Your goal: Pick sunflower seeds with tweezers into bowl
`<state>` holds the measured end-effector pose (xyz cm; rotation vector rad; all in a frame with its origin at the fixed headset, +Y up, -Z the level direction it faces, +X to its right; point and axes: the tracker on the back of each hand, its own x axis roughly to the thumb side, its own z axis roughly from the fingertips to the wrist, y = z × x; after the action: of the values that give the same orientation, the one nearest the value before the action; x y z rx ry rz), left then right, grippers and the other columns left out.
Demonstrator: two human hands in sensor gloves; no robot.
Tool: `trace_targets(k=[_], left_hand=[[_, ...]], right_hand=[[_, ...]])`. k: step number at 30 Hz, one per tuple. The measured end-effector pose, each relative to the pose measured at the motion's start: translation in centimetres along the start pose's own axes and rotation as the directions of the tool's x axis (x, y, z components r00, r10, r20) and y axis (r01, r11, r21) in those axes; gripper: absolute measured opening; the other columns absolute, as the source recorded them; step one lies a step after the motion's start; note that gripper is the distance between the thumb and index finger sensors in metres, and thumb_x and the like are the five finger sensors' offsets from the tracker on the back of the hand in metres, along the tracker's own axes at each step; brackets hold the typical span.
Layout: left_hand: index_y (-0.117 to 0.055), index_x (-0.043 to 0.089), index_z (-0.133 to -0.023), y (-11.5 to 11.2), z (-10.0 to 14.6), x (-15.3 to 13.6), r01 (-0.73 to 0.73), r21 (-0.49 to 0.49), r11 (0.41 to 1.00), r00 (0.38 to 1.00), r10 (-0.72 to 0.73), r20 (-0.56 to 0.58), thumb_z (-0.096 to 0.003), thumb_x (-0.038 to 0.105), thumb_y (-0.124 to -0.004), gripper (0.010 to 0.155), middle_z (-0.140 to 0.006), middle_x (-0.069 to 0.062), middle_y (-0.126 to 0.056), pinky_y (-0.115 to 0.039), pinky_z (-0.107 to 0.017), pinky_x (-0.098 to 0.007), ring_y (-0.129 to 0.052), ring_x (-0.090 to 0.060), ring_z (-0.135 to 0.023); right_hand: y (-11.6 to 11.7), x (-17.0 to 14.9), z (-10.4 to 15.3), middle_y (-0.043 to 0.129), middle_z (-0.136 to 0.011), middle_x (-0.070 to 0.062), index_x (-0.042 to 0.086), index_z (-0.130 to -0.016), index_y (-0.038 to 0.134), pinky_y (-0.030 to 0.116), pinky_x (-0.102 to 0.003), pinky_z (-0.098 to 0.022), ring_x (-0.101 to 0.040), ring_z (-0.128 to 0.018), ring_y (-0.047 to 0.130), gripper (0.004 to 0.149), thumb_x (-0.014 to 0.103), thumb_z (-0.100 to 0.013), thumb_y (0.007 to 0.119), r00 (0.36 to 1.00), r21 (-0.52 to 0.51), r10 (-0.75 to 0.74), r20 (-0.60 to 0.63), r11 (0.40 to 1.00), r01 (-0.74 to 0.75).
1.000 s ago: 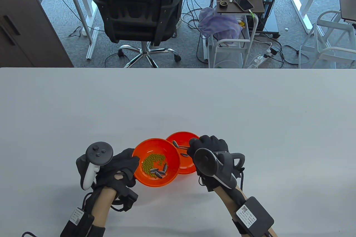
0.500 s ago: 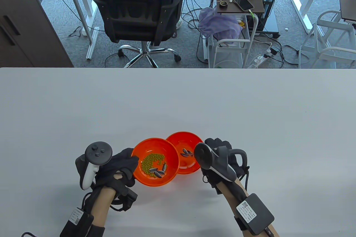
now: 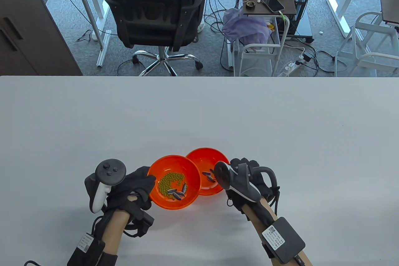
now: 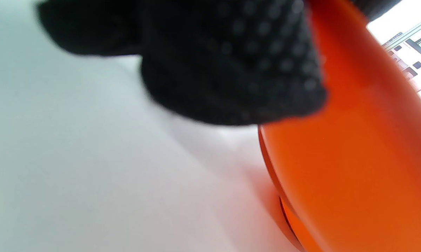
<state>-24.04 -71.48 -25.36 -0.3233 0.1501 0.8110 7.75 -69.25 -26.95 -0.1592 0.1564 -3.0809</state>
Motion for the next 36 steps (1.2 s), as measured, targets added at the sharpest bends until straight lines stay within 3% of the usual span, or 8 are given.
trace_targets(k=[10, 18, 24, 36], left_hand=[[-0.081, 0.015, -0.091, -0.1, 0.0, 0.0, 0.0, -0.003, 1.0, 1.0, 0.0, 0.001, -0.0467, 0.039, -0.079, 0.051, -0.041, -0.006, -0.105, -0.094, -0.016, -0.034, -0.105, -0.011, -0.004], [-0.081, 0.015, -0.091, -0.1, 0.0, 0.1, -0.002, -0.011, 1.0, 1.0, 0.002, 0.008, -0.0467, 0.039, -0.079, 0.051, -0.041, -0.006, -0.105, -0.094, -0.016, -0.034, -0.105, -0.012, -0.004], [-0.081, 0.015, -0.091, -0.5, 0.2, 0.5, 0.006, -0.033, 0.999, 1.0, -0.005, 0.029, -0.0467, 0.039, -0.079, 0.05, -0.041, -0.006, -0.105, -0.094, -0.016, -0.034, -0.105, -0.011, -0.004], [-0.081, 0.015, -0.091, -0.8, 0.3, 0.7, 0.017, -0.046, 0.999, 0.999, -0.015, 0.045, -0.0467, 0.039, -0.079, 0.05, -0.041, -0.006, -0.105, -0.094, -0.016, -0.034, -0.105, -0.011, -0.004]], right_hand=[[-3.2, -0.4, 1.0, 0.105, -0.055, 0.005, 0.027, -0.065, 0.104, 0.086, -0.038, -0.044, -0.014, -0.039, 0.1, 0.042, 0.045, -0.029, 0.092, 0.979, -0.237, -0.204, -0.02, 0.952, 0.193], [-4.3, 1.5, 2.0, 0.105, -0.056, 0.006, 0.029, -0.065, 0.104, 0.086, -0.037, -0.045, -0.014, -0.041, 0.1, 0.042, 0.045, -0.029, 0.092, 0.941, -0.22, -0.288, 0.179, 0.92, 0.324], [-3.3, 4.4, 3.1, 0.104, -0.056, 0.007, 0.03, -0.065, 0.103, 0.086, -0.037, -0.046, -0.012, -0.041, 0.1, 0.042, 0.046, -0.028, 0.091, 0.915, -0.183, -0.213, 0.343, 0.94, 0.288], [-2.5, 5.8, 3.7, 0.104, -0.056, 0.007, 0.031, -0.065, 0.103, 0.086, -0.037, -0.046, -0.013, -0.041, 0.1, 0.043, 0.047, -0.027, 0.092, 0.903, -0.168, -0.137, 0.406, 0.961, 0.222]])
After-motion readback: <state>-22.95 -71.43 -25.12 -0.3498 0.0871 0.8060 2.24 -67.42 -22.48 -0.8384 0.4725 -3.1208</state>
